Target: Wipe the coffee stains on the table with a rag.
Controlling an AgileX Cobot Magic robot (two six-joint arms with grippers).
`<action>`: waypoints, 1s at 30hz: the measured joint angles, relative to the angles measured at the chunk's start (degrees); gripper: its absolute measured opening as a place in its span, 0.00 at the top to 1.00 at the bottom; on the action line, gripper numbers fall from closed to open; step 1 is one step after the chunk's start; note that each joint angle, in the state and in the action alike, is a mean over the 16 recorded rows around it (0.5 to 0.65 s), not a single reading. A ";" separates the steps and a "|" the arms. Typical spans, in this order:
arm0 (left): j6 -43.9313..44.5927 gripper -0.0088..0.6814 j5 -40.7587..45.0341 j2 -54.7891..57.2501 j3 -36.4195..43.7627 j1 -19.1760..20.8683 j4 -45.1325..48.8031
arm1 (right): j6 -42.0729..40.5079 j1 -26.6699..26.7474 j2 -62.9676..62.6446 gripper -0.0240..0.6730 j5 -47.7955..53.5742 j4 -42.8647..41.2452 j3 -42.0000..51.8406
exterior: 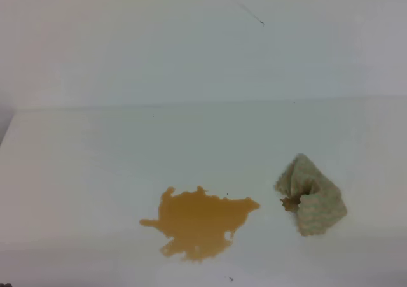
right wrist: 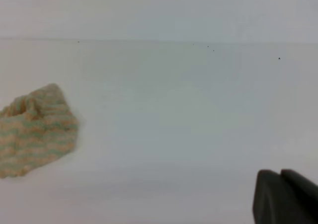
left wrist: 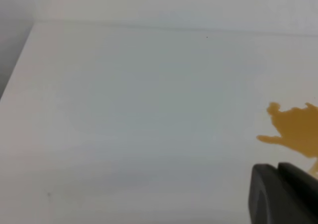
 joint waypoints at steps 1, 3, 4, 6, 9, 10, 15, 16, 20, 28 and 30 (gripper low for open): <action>0.00 0.99 0.00 0.00 0.00 0.00 0.00 | 0.00 0.00 0.00 0.97 0.00 0.00 0.00; 0.00 0.99 0.00 0.00 0.00 0.00 0.00 | 0.00 0.00 0.00 0.97 0.00 0.00 0.00; 0.00 0.99 0.00 0.00 0.00 0.00 0.00 | 0.00 0.00 0.00 0.97 0.00 0.00 0.00; 0.00 0.99 0.00 0.00 0.00 0.00 0.00 | -0.03 0.00 0.00 0.97 -0.01 0.00 0.00; 0.00 0.99 0.00 0.00 0.00 0.00 0.00 | -0.19 0.00 0.00 0.97 -0.03 0.00 0.00; 0.00 0.99 0.00 0.00 0.00 0.00 0.00 | -0.26 0.00 0.00 0.97 -0.03 0.00 0.00; 0.00 0.99 0.00 0.00 0.00 0.00 0.00 | -0.59 0.00 0.00 0.97 -0.06 0.00 0.00; 0.00 0.99 0.00 0.00 0.00 0.00 0.00 | -0.65 0.00 0.00 0.97 -0.07 0.00 0.00; 0.00 0.99 0.00 0.00 0.00 0.00 0.00 | -0.91 0.00 0.00 0.97 -0.09 0.00 0.00; 0.00 0.99 -0.01 0.00 0.00 0.00 0.00 | -0.98 0.00 0.00 0.97 -0.61 0.09 0.00; 0.00 0.99 -0.03 0.00 0.00 0.00 0.00 | -0.95 0.00 0.00 0.97 -1.38 0.37 0.00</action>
